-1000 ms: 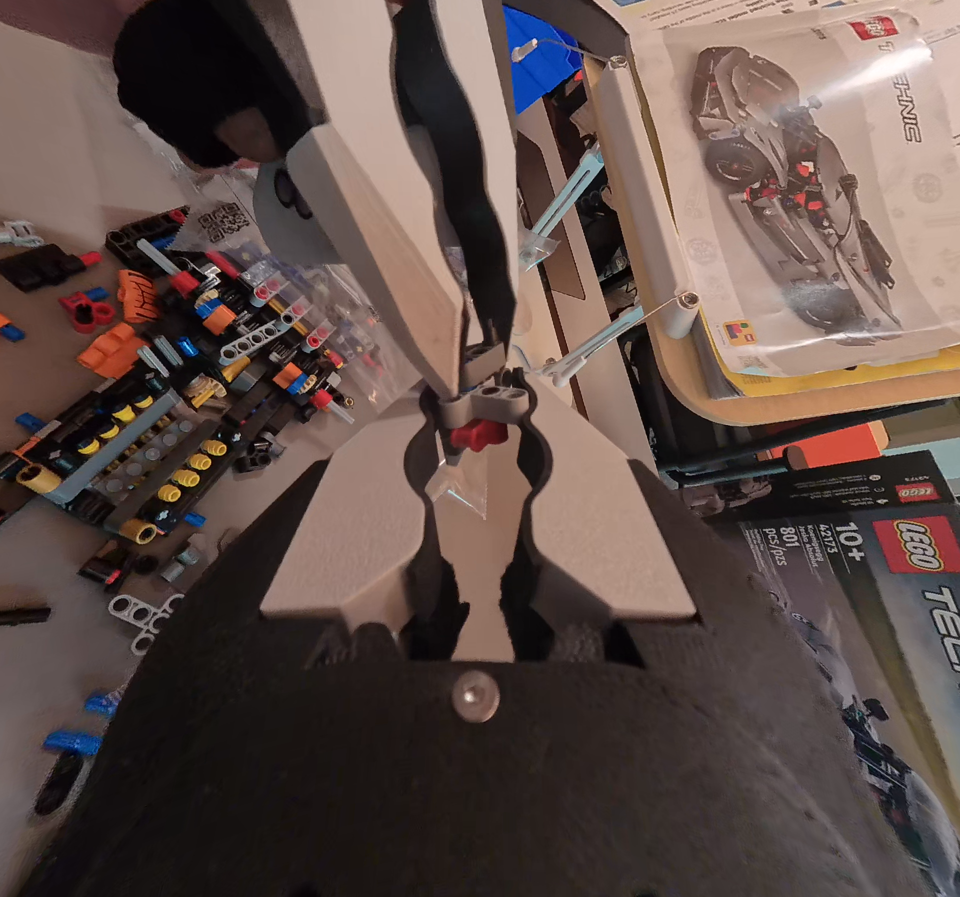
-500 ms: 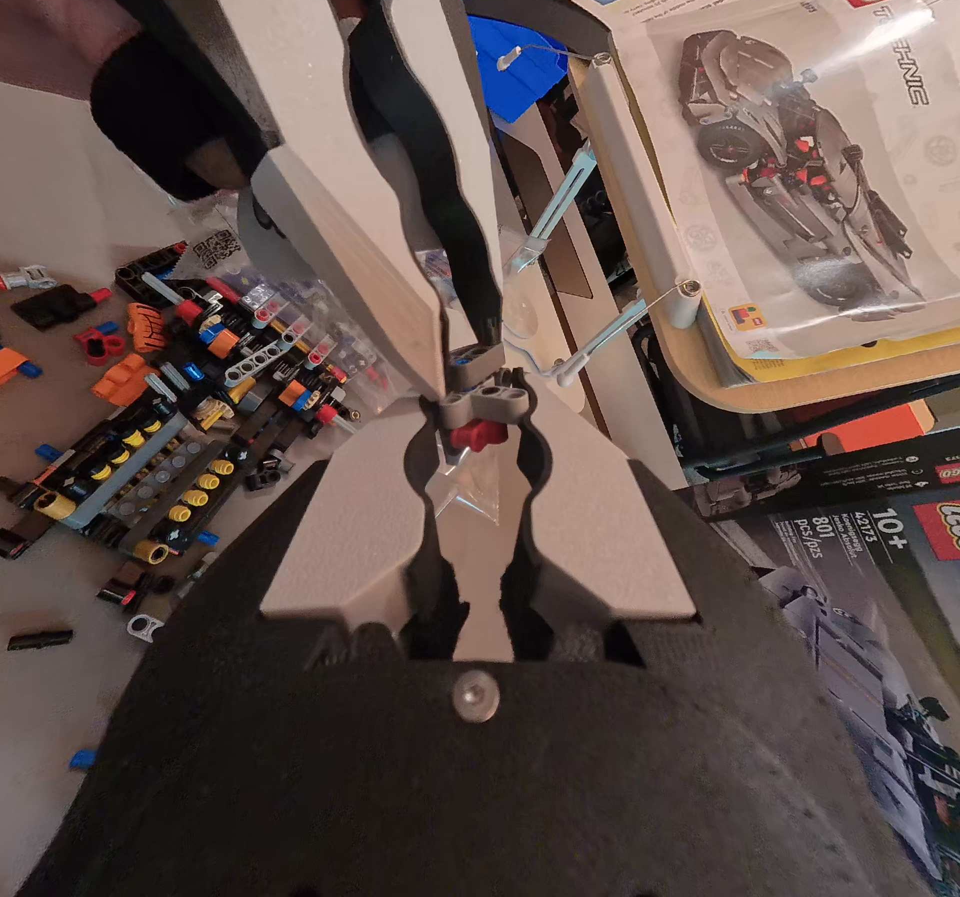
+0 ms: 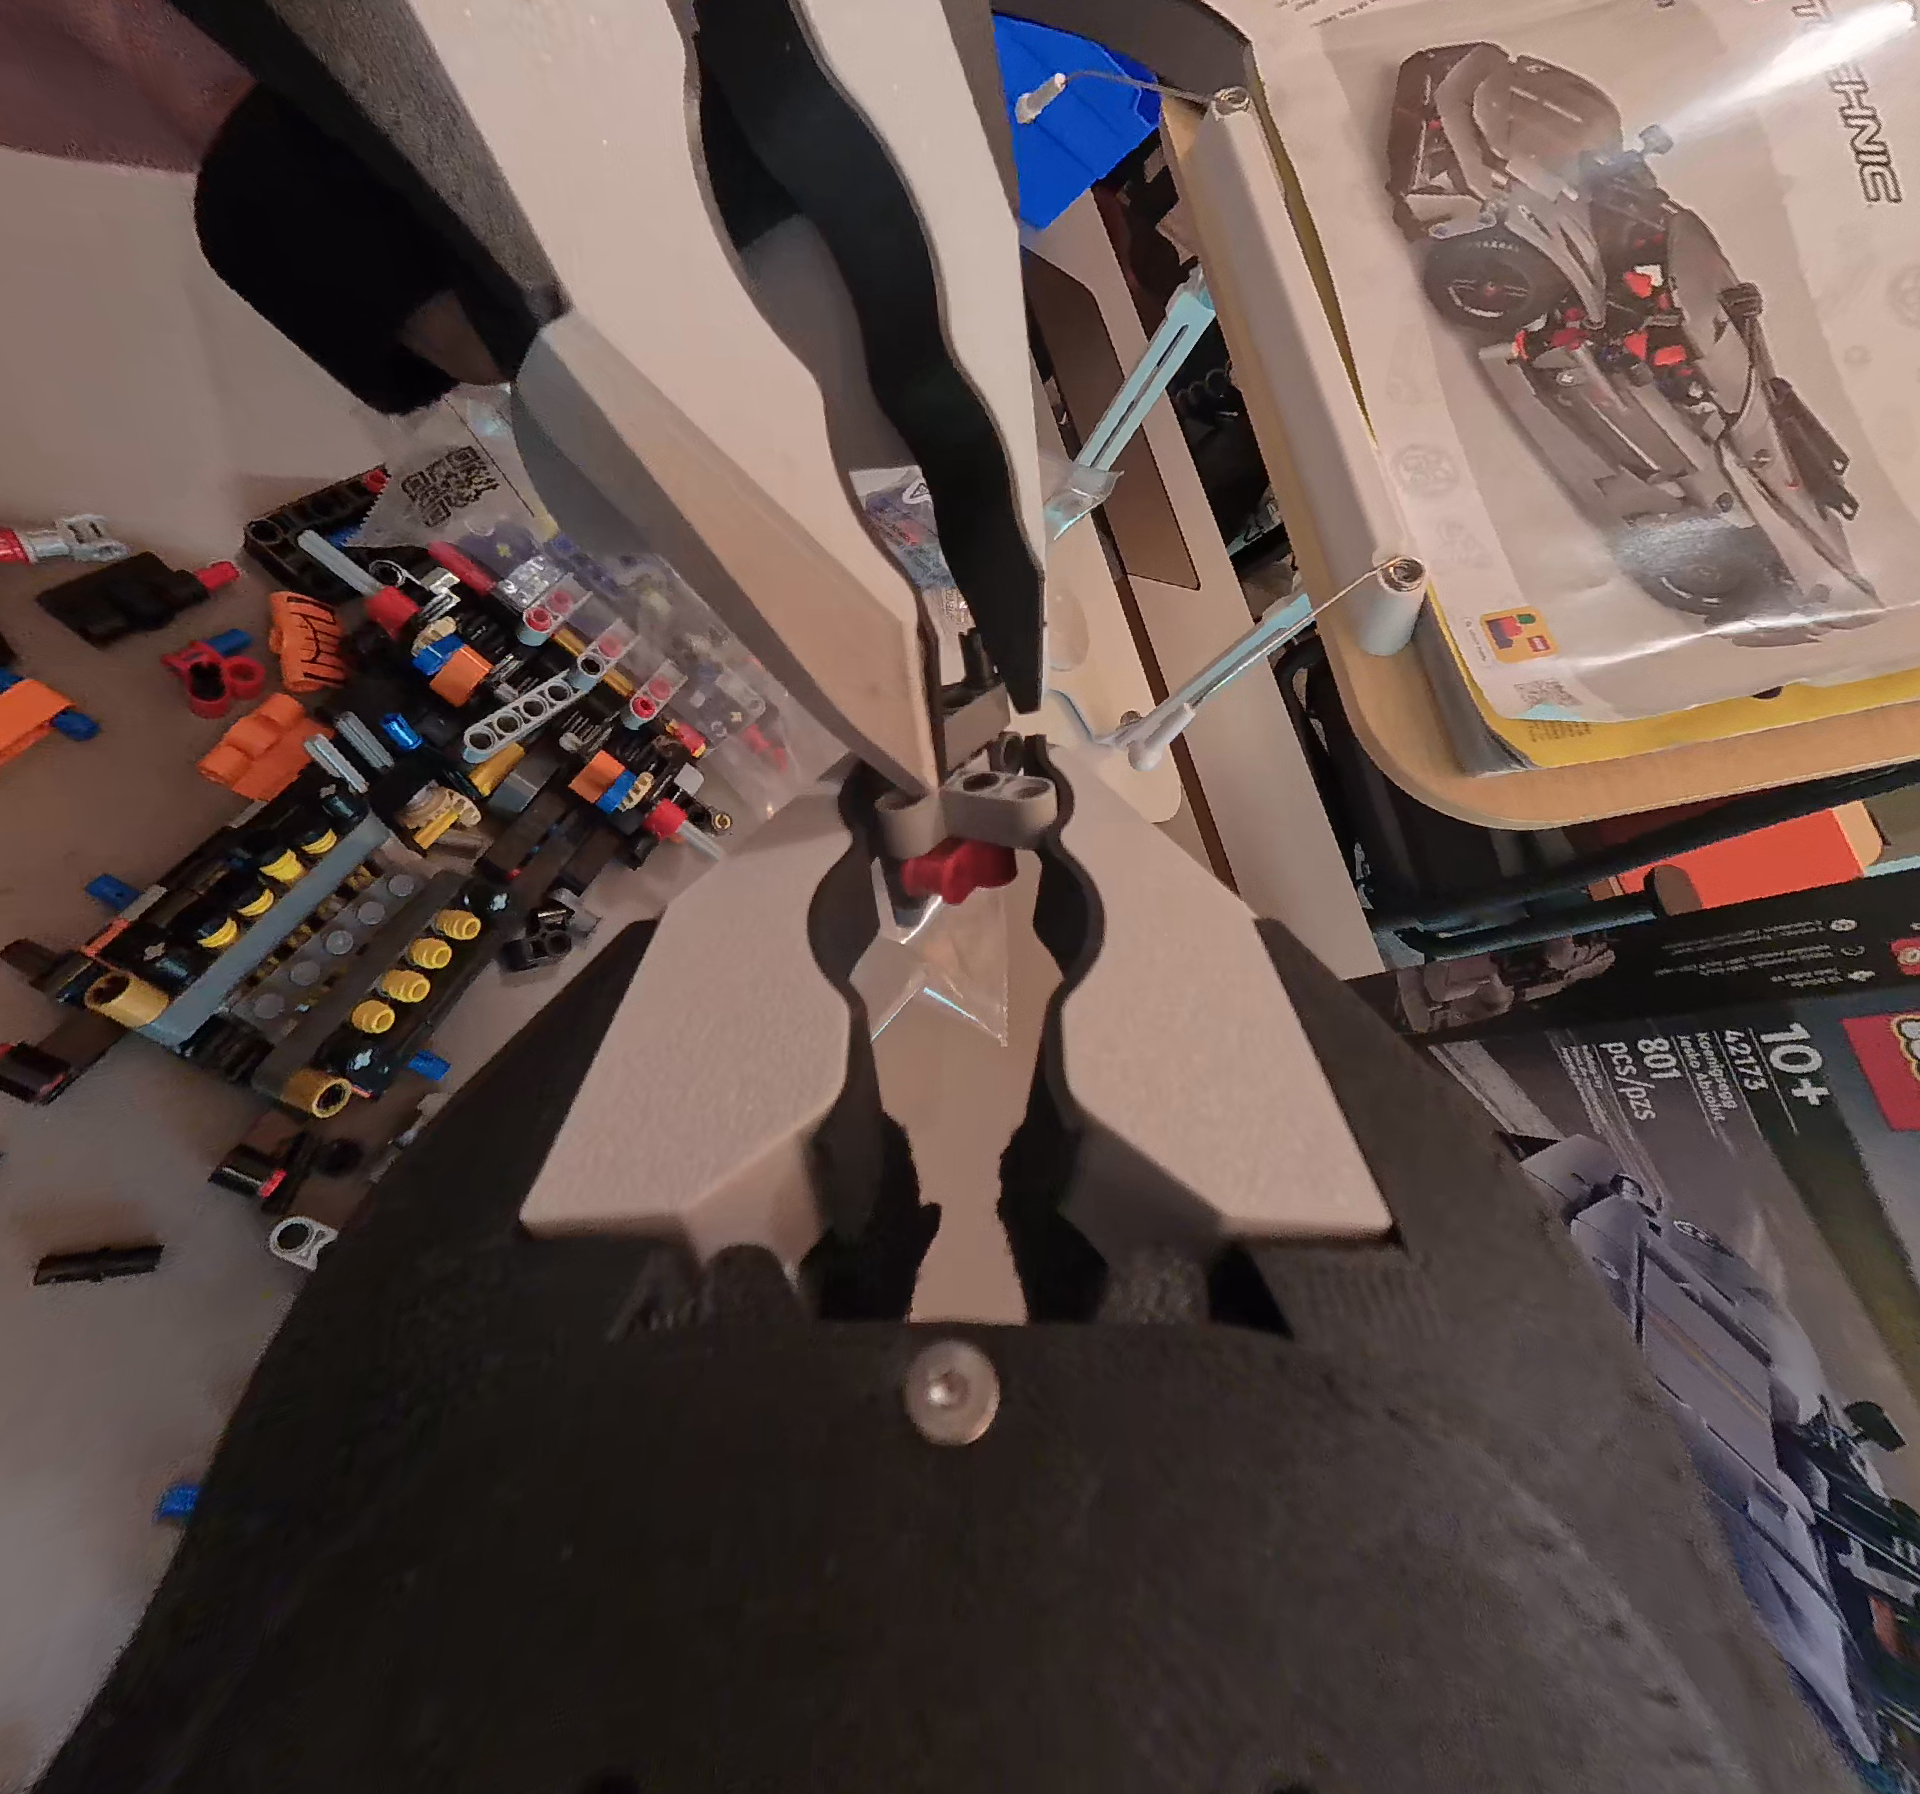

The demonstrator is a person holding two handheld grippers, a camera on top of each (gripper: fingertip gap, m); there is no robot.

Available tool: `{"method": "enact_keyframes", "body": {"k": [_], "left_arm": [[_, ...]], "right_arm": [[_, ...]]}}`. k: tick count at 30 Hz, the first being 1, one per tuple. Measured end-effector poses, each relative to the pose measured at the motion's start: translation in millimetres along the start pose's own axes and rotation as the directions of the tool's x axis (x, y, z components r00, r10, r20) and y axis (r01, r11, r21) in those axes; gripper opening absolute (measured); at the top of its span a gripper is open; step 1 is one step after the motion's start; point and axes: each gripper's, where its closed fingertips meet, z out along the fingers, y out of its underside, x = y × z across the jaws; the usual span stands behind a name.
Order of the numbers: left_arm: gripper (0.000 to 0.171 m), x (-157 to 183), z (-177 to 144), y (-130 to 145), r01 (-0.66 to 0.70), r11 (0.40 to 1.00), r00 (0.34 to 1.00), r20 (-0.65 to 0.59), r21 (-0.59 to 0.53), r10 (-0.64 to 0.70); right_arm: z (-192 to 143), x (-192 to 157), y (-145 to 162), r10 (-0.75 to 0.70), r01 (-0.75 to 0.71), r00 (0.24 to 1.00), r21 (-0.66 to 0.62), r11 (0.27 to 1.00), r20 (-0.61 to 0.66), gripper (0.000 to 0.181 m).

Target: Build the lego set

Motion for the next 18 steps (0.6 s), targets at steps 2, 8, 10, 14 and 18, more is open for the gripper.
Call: {"method": "enact_keyframes", "body": {"k": [2,8,10,14,18], "left_arm": [[0.021,-0.3,-0.6,-0.1,0.016,1.0,1.0,-0.011,0.008,-0.016],[0.022,-0.7,-0.1,1.7,0.006,1.0,1.0,-0.003,-0.008,-0.006],[0.022,-0.9,-0.1,2.5,0.015,1.0,1.0,-0.009,-0.011,-0.015],[0.021,-1.2,-0.1,3.2,0.017,1.0,1.0,-0.007,-0.019,-0.018],[0.021,-1.7,-0.6,3.0,0.0,1.0,1.0,0.012,-0.03,0.0]], "right_arm": [[0.7,-0.4,0.0,0.011,-0.011,1.0,0.003,1.0,0.005,0.024],[0.5,1.1,-0.1,0.017,-0.017,1.0,0.006,1.0,-0.002,0.024],[0.7,1.0,-0.3,0.014,-0.014,1.0,0.005,1.0,-0.004,0.024],[1.6,0.5,0.6,0.017,-0.017,1.0,0.0,1.0,-0.004,0.024],[1.5,0.5,0.6,0.03,-0.03,1.0,0.0,1.0,0.001,0.024]]}}
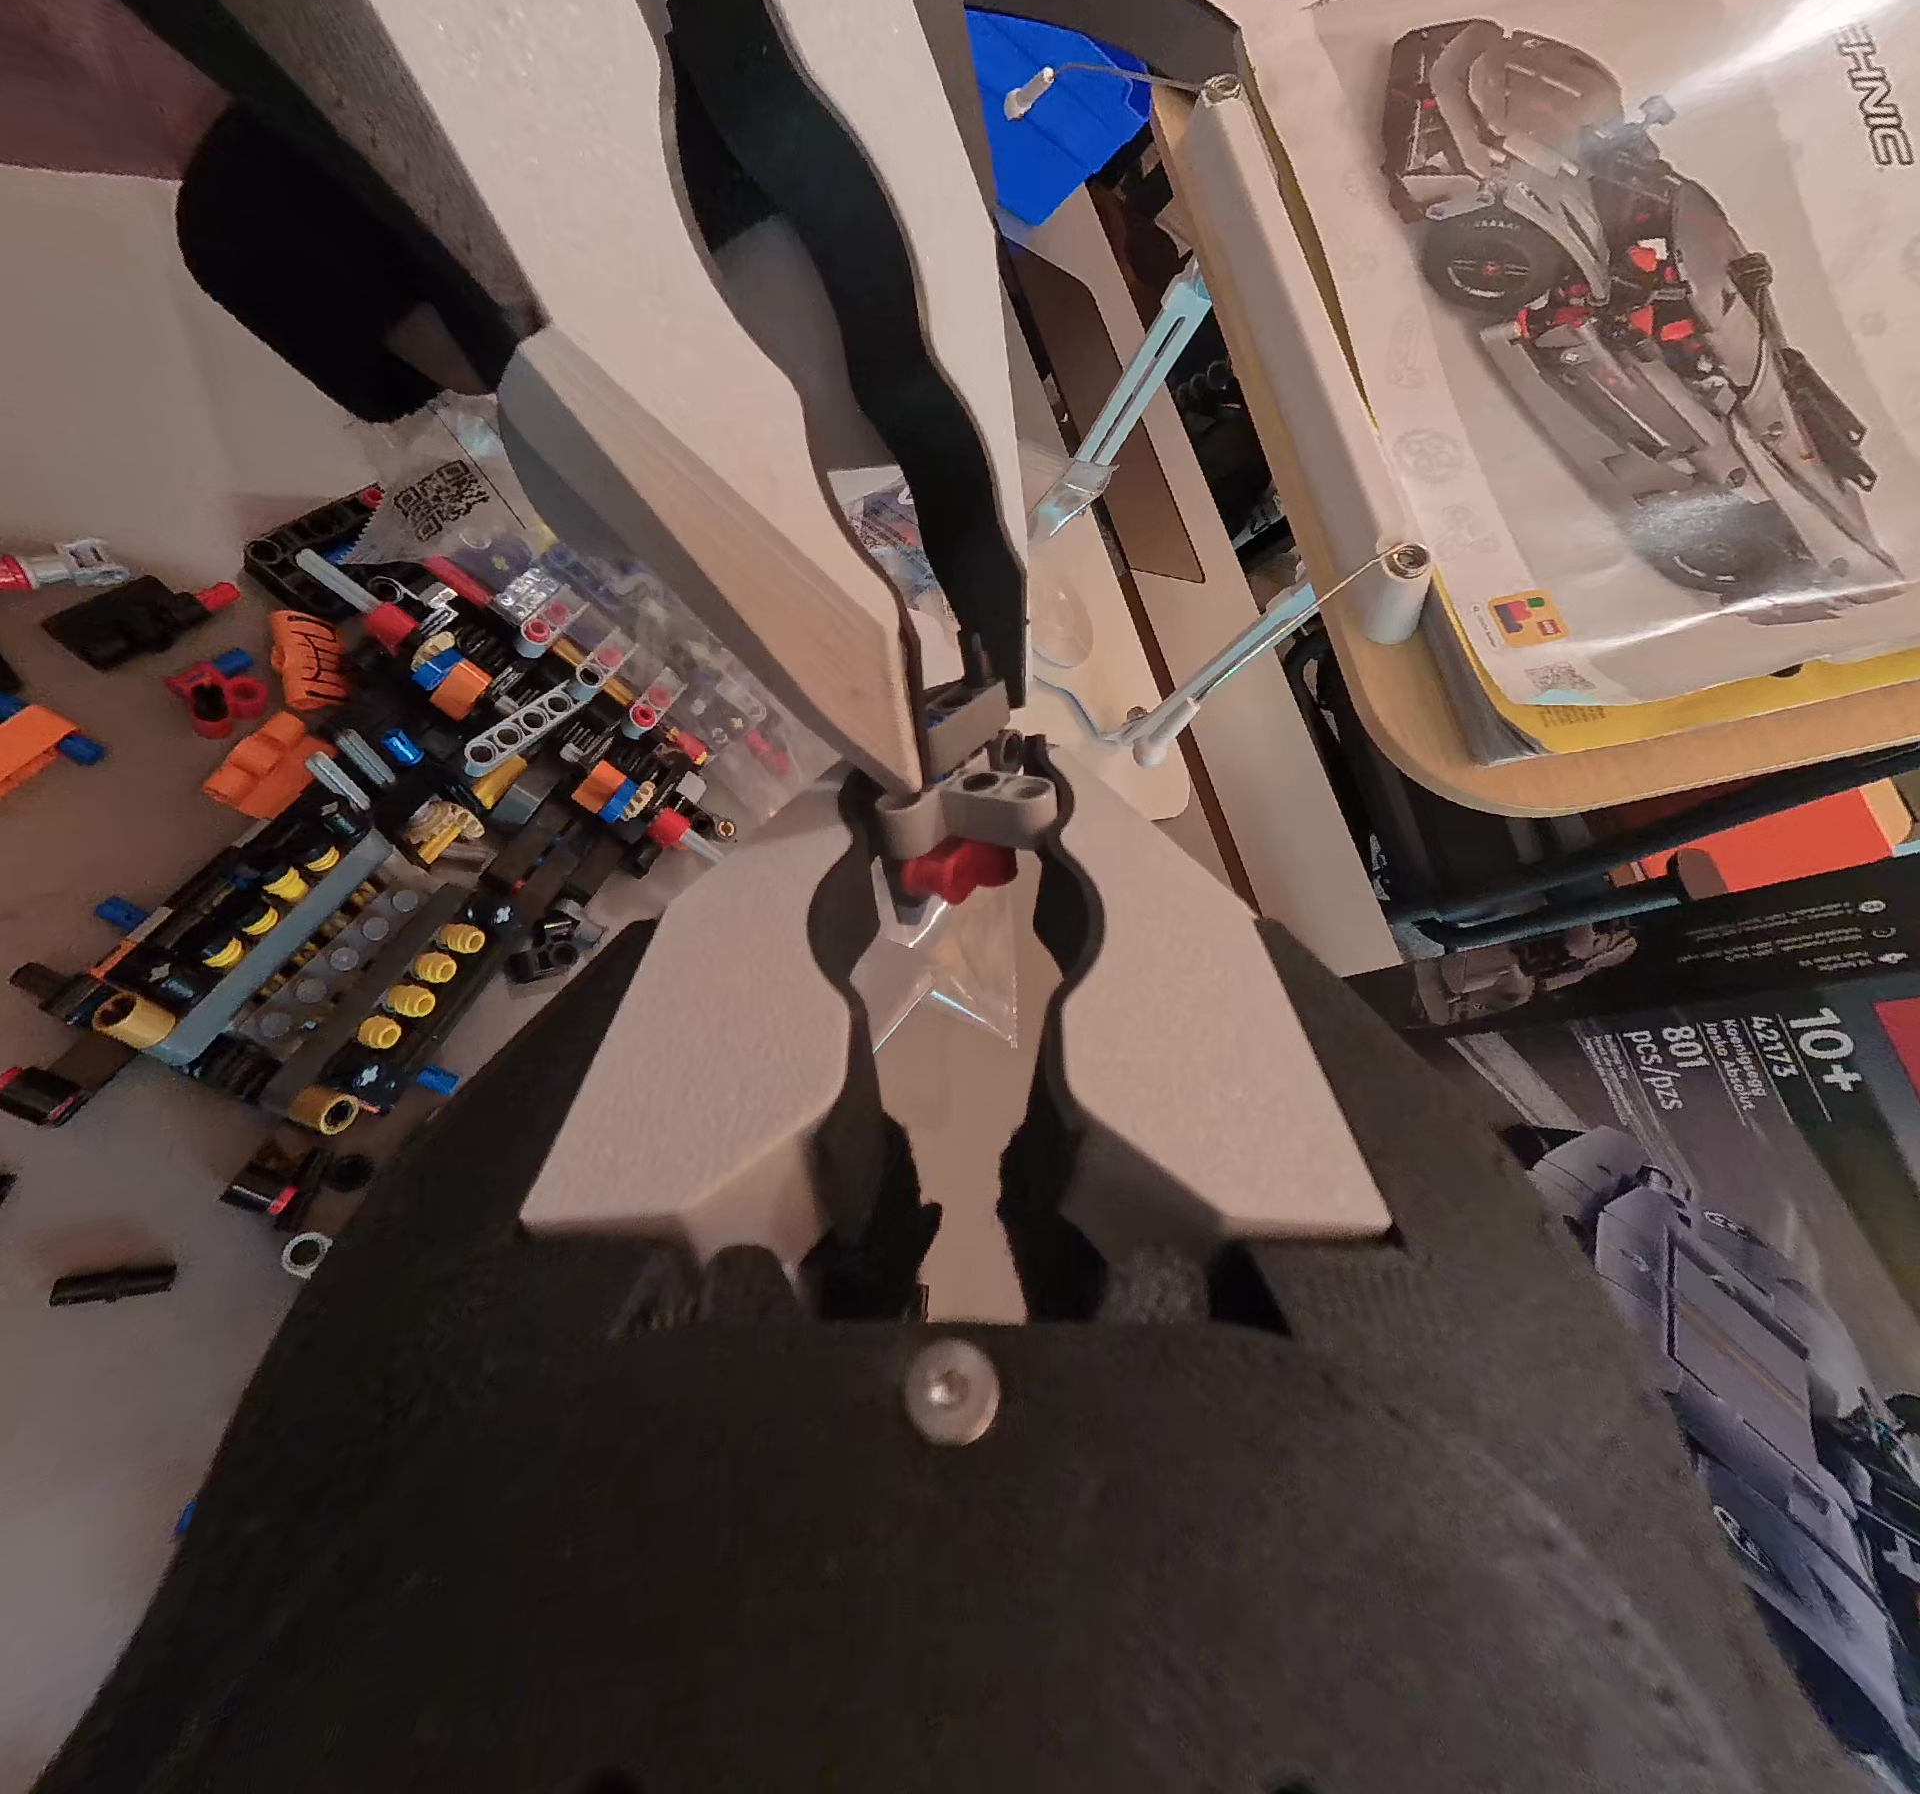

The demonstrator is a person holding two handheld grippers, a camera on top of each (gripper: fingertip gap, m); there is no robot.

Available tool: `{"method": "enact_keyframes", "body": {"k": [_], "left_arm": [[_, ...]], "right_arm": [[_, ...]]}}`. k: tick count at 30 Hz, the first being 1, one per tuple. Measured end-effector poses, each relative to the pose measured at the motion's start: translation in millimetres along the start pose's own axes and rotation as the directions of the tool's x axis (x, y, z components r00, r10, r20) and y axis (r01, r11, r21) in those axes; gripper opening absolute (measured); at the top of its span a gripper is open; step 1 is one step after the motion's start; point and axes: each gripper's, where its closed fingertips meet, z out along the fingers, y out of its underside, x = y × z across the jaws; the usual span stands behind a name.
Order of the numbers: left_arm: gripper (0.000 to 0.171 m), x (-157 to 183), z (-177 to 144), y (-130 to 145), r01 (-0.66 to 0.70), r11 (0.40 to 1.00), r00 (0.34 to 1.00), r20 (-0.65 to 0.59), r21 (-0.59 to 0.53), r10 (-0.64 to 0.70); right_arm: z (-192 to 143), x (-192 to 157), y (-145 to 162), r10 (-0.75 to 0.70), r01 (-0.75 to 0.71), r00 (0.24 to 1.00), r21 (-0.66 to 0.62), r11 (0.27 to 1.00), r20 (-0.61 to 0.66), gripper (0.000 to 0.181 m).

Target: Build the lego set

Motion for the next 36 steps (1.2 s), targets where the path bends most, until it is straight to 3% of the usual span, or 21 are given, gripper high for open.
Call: {"method": "enact_keyframes", "body": {"k": [13,19,27,32,36], "left_arm": [[0.021,2.9,-4.1,-3.1,0.095,0.995,0.993,-0.072,0.015,-0.094],[0.021,6.1,-6.5,0.3,0.218,0.976,0.951,-0.231,0.022,-0.208],[0.02,9.7,-11.0,-3.0,0.111,0.994,0.979,-0.174,0.01,-0.107],[0.02,11.2,-11.2,0.5,0.183,0.983,0.951,-0.255,0.006,-0.175],[0.02,12.5,-11.4,-1.4,0.154,0.988,0.961,-0.234,0.006,-0.149]], "right_arm": [[-3.4,-2.2,-3.1,-0.013,0.013,1.0,0.017,1.0,0.02,0.023],[-6.1,-6.9,-5.9,-0.037,0.036,0.999,0.007,0.999,0.035,0.023],[-8.1,-11.6,-8.6,0.01,-0.015,0.995,0.048,0.999,0.1,0.023],[-7.7,-14.5,-7.2,-0.009,0.005,0.994,0.039,0.999,0.111,0.023],[-9.7,-13.9,-7.7,-0.011,0.006,0.993,0.047,0.999,0.116,0.023]]}}
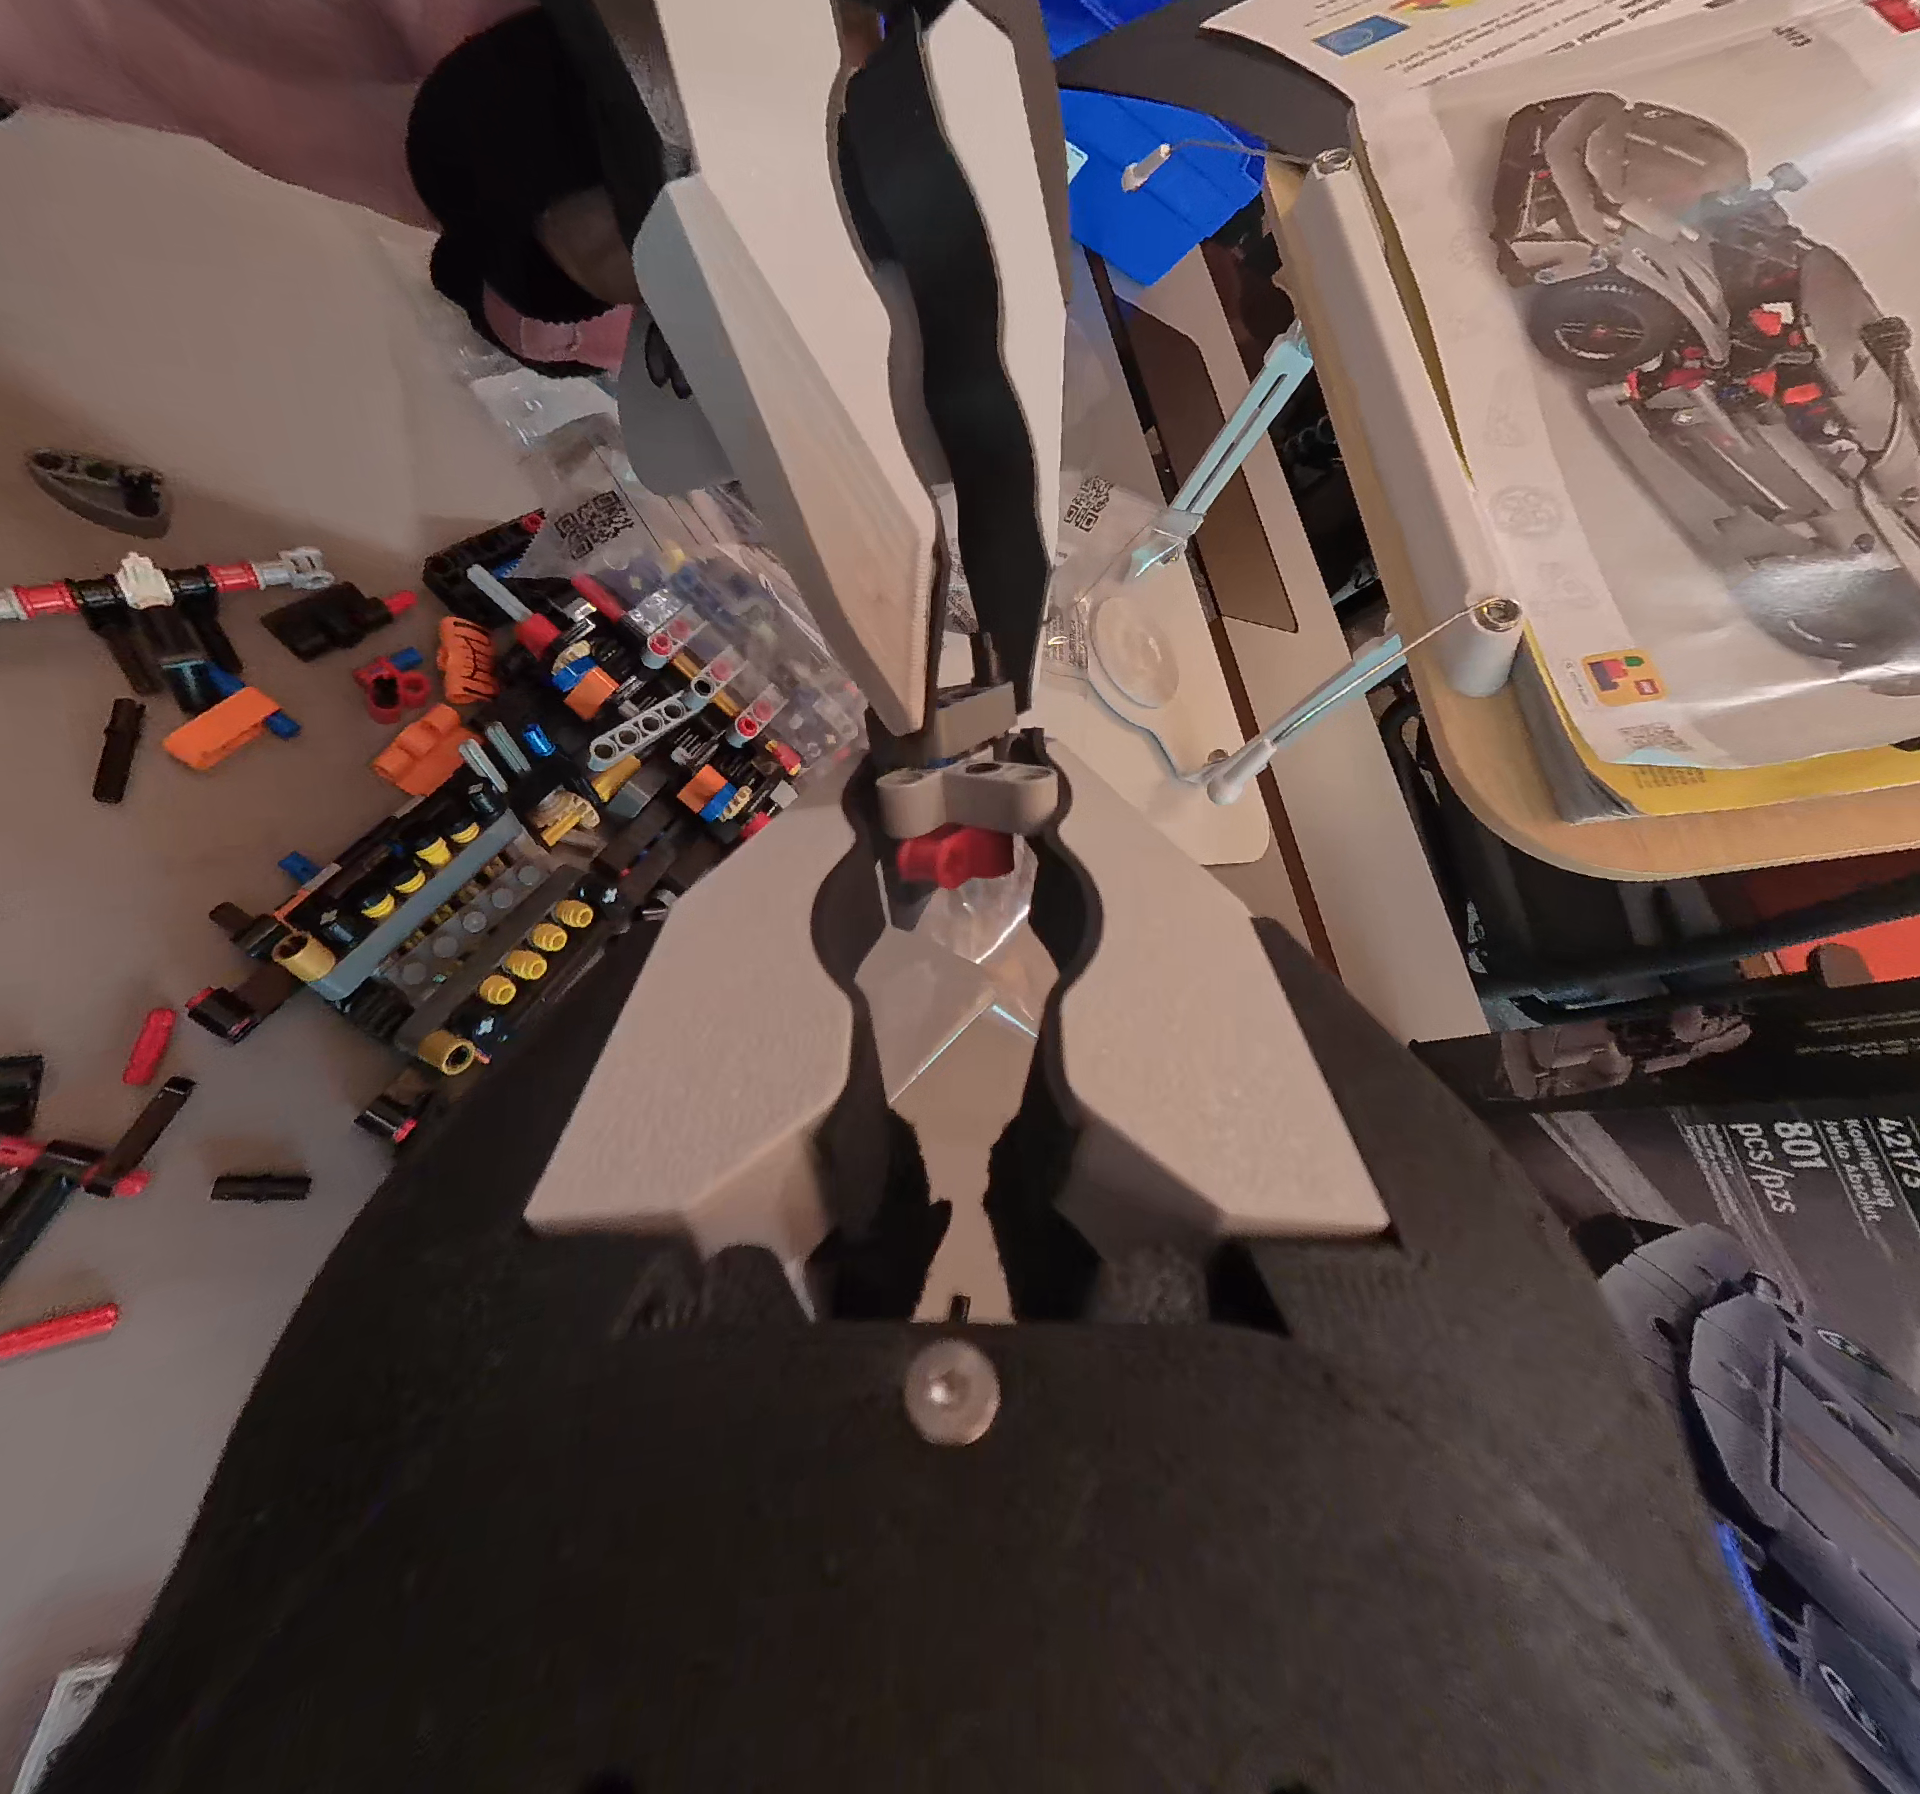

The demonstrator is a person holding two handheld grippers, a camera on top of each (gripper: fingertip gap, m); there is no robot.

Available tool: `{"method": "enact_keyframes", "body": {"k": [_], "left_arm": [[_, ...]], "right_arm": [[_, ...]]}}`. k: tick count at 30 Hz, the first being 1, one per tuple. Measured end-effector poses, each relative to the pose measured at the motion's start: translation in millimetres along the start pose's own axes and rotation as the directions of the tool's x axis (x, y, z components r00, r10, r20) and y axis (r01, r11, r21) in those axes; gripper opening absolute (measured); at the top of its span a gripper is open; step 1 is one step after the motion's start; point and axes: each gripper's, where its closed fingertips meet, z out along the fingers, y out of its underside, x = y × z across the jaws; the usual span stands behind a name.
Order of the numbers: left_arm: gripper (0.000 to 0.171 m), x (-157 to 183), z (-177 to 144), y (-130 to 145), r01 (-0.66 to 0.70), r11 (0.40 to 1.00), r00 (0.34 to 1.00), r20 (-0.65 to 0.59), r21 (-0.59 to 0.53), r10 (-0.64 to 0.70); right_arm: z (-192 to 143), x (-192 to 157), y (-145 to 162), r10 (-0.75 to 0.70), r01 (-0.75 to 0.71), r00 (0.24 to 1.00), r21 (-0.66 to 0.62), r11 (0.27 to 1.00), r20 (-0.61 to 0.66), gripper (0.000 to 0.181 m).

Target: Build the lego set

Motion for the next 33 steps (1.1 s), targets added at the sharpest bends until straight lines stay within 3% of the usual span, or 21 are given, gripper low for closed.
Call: {"method": "enact_keyframes", "body": {"k": [8,13,14,17,23,26,33], "left_arm": [[0.02,-5.8,4.0,-0.2,-0.208,0.97,0.943,0.237,-0.123,0.232],[0.02,-5.0,0.9,1.2,-0.081,0.996,0.99,0.115,-0.046,0.086],[0.003,-8.9,-2.7,1.3,-0.052,0.998,0.993,0.109,-0.033,0.056],[0.003,-1.5,-9.7,-0.6,0.039,0.999,0.998,-0.05,0.029,-0.037],[0.003,-2.8,-7.0,1.0,-0.062,0.998,0.998,0.031,-0.004,0.062],[0.012,-4.6,-2.9,3.8,-0.073,0.997,0.996,0.058,-0.018,0.074],[0.013,-10.4,2.3,10.6,-0.079,0.995,0.99,0.113,-0.066,0.086]], "right_arm": [[3.3,5.6,8.5,0.059,-0.059,0.998,-0.025,0.998,-0.009,0.022],[3.6,4.7,7.0,0.031,-0.032,0.999,-0.031,0.999,-0.019,0.022],[3.5,3.7,7.7,0.015,-0.015,1.0,-0.041,0.999,-0.021,0.022],[0.2,-0.4,1.4,-0.014,0.014,1.0,-0.015,1.0,-0.006,0.021],[0.5,0.0,4.0,-0.025,0.025,1.0,-0.023,0.999,-0.013,0.022],[1.4,1.4,7.0,-0.017,0.016,1.0,-0.039,0.999,-0.021,0.022],[3.4,3.4,12.1,-0.019,0.017,0.999,-0.062,0.998,-0.036,0.023]]}}
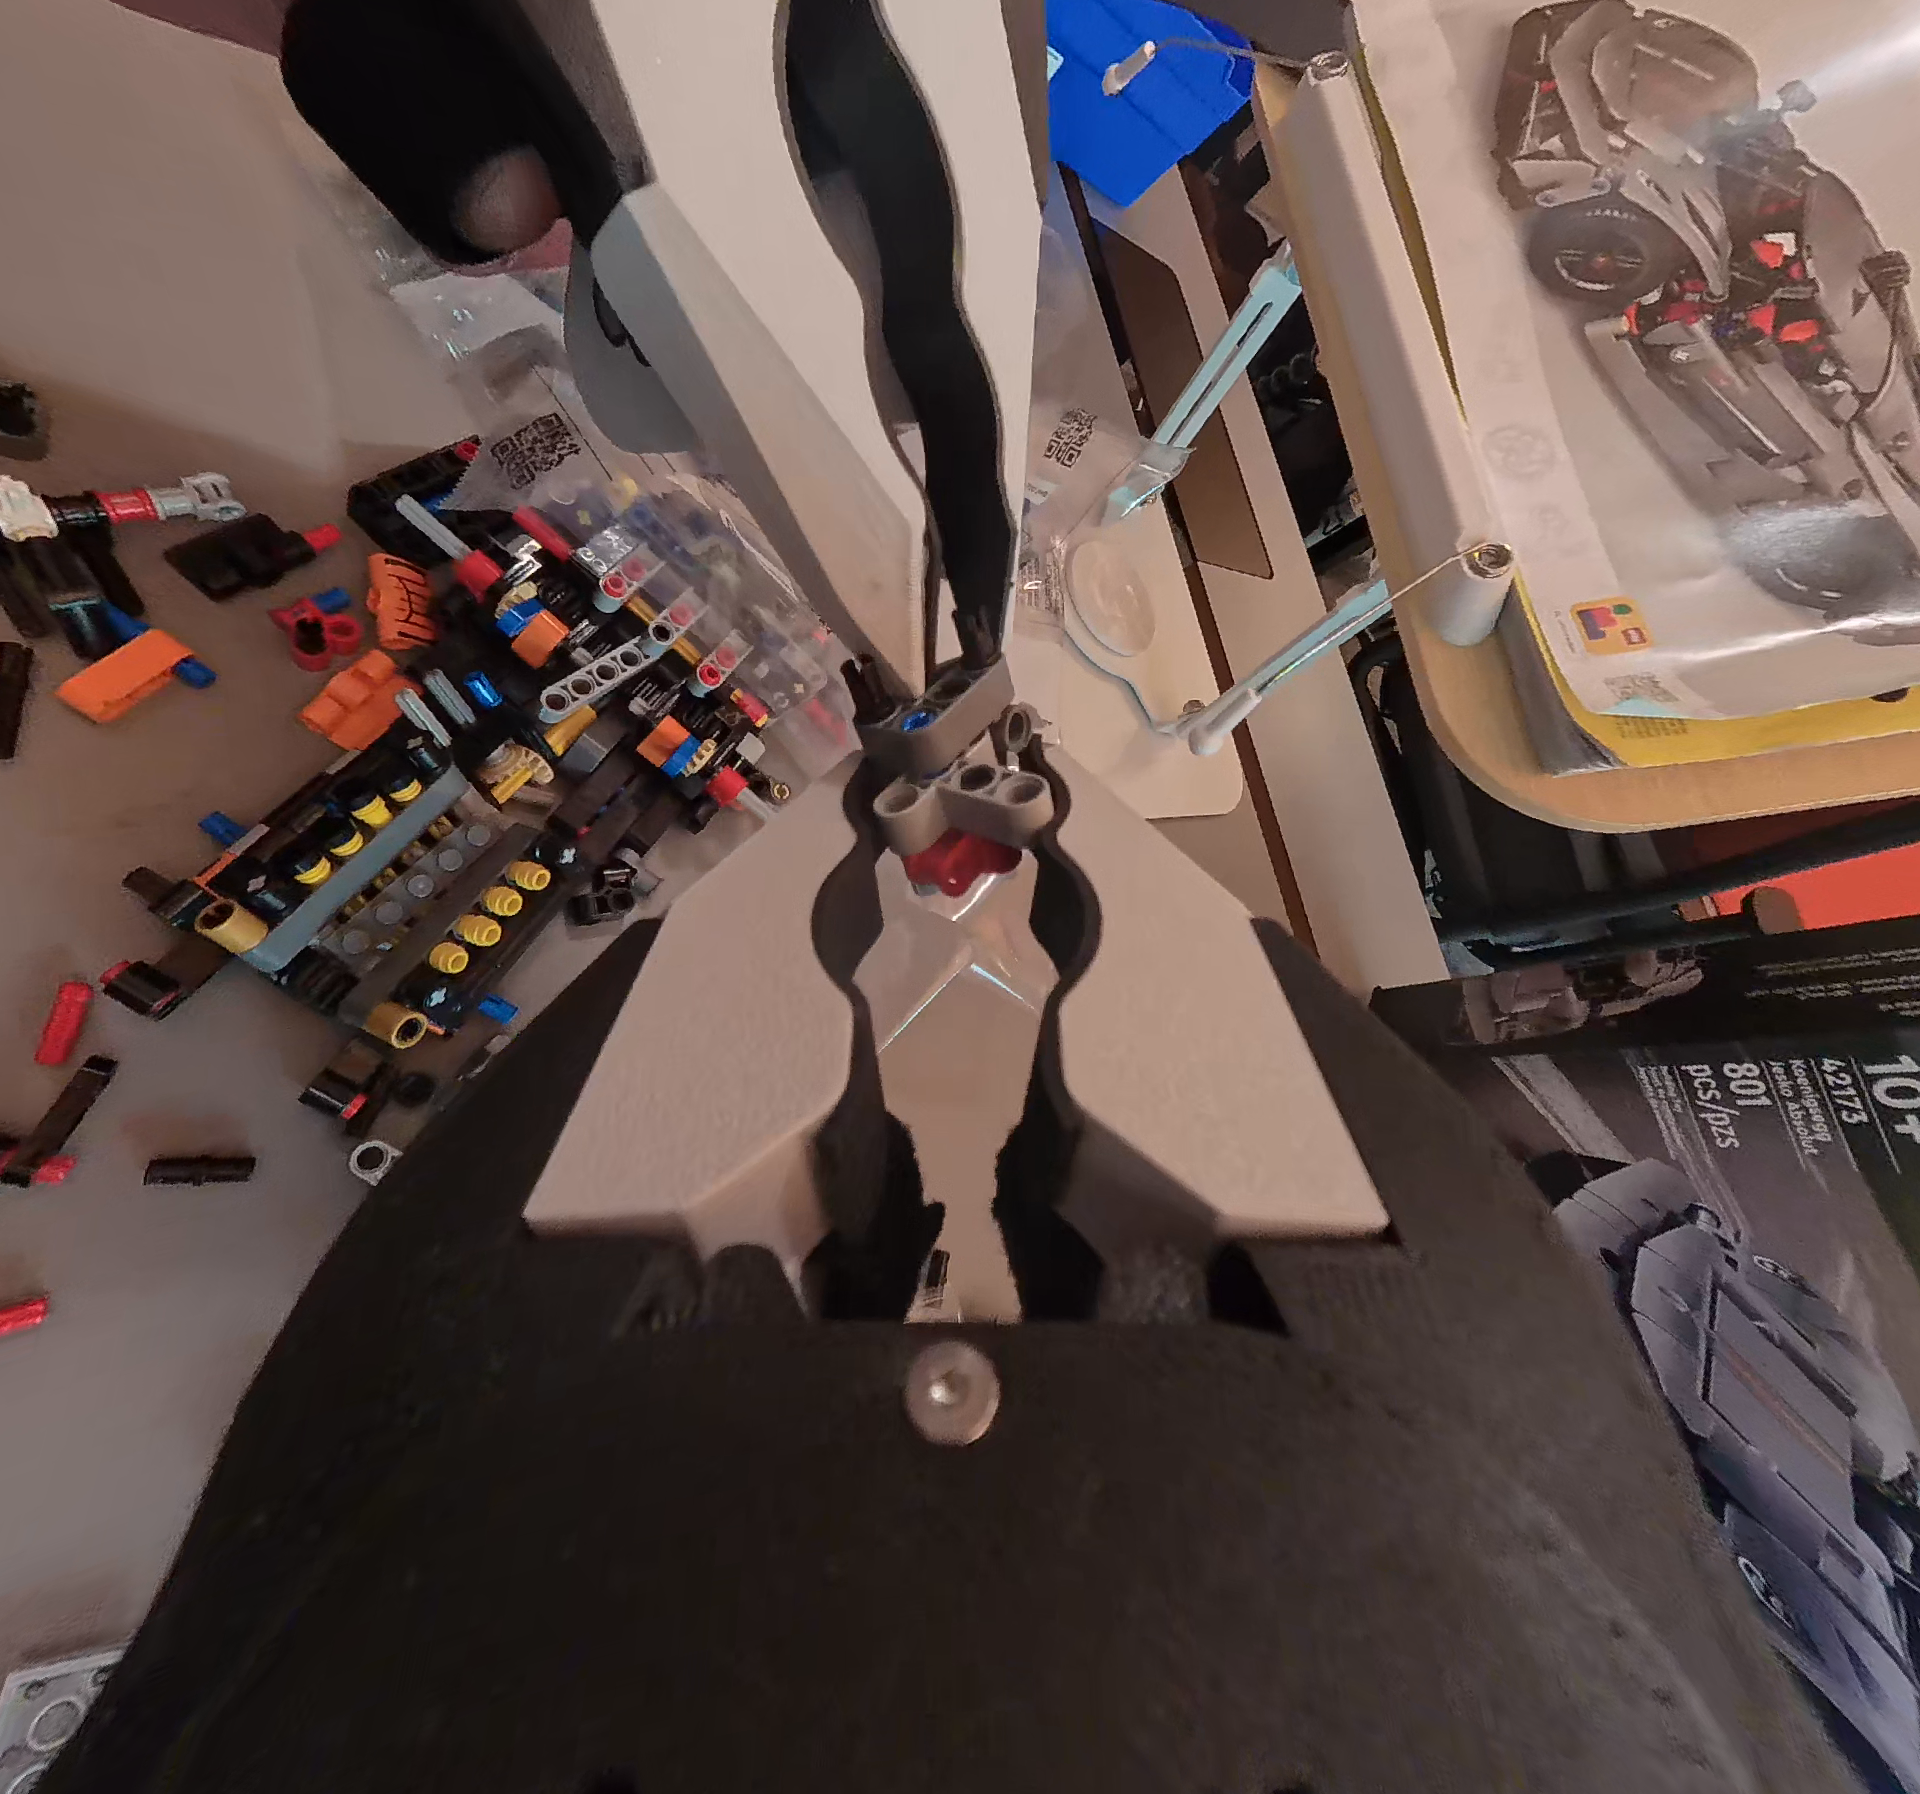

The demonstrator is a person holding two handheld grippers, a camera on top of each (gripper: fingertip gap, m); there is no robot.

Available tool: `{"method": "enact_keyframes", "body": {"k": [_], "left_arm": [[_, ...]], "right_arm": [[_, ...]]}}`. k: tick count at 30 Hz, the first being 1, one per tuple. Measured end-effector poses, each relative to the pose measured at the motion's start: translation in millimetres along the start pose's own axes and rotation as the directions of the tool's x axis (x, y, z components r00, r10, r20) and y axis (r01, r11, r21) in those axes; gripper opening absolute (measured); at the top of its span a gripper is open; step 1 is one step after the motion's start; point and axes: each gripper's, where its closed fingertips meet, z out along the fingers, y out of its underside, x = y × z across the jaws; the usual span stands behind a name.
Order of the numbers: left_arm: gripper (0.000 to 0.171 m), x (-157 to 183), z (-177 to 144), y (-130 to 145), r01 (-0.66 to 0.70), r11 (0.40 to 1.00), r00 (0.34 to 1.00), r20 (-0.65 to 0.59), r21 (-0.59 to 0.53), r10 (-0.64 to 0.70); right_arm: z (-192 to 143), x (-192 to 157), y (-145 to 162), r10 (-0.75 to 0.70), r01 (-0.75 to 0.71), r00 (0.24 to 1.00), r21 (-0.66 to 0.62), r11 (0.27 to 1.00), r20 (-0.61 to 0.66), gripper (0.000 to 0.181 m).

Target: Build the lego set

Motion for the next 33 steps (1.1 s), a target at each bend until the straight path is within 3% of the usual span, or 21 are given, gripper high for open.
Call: {"method": "enact_keyframes", "body": {"k": [8,9,10,11,13,15,20,26,33], "left_arm": [[0.027,-4.6,0.3,-1.9,0.035,0.999,0.999,0.014,0.02,-0.035],[0.036,-3.2,-0.1,-3.5,0.044,0.999,0.999,-0.002,0.029,-0.044],[0.058,5.1,-0.8,-4.2,0.045,0.999,0.997,-0.062,0.029,-0.043],[0.062,9.5,-0.8,-5.6,0.058,0.998,0.994,-0.093,0.035,-0.055],[0.059,12.7,3.3,-3.1,0.042,0.999,0.995,-0.093,0.019,-0.041],[0.047,6.3,9.1,6.9,-0.016,0.999,1.0,-0.017,-0.039,0.016],[0.025,5.4,8.1,1.1,0.003,1.0,1.0,-0.019,0.007,-0.003],[0.024,8.0,3.6,-0.8,0.053,0.998,0.995,-0.083,0.025,-0.051],[0.022,15.0,-8.6,-9.0,0.191,0.979,0.953,-0.253,0.07,-0.168]], "right_arm": [[2.1,2.4,3.8,0.008,-0.008,1.0,-0.02,1.0,-0.015,0.023],[2.7,2.3,4.2,0.008,-0.008,1.0,-0.022,1.0,-0.016,0.023],[3.4,2.7,5.0,0.009,-0.009,1.0,-0.027,1.0,-0.018,0.023],[4.1,3.3,6.1,0.009,-0.01,1.0,-0.034,0.999,-0.023,0.022],[4.1,2.3,4.6,0.01,-0.01,1.0,-0.026,1.0,-0.019,0.022],[4.0,1.1,2.1,0.01,-0.011,1.0,-0.019,1.0,-0.017,0.022],[4.8,-0.3,2.7,-0.011,0.01,1.0,-0.032,0.999,-0.024,0.022],[2.8,-3.4,-3.0,-0.02,0.019,1.0,-0.013,1.0,-0.016,0.022],[-7.8,-9.8,-18.0,0.011,-0.014,0.999,0.07,0.997,0.051,0.017]]}}
